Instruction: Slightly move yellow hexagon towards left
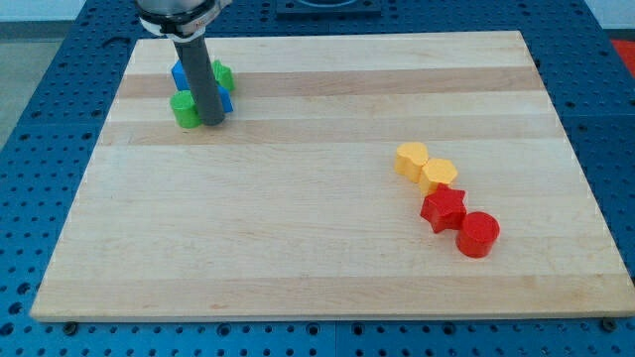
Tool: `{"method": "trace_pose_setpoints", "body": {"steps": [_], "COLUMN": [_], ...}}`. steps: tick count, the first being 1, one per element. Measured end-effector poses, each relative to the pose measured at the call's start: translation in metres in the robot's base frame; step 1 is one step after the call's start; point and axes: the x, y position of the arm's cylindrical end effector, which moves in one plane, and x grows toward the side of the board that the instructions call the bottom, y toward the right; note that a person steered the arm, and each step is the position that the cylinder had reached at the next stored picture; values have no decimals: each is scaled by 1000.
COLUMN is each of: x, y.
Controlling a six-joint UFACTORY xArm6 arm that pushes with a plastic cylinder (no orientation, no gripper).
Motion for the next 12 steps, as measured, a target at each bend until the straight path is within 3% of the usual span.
{"method": "trace_pose_setpoints", "body": {"steps": [1, 2, 4, 5, 6, 7, 9, 10, 11, 12], "x": [-15, 14, 127, 165, 208, 213, 224, 250, 226, 167], "y": [0, 0, -5, 50, 144, 206, 265, 317, 347, 345]}}
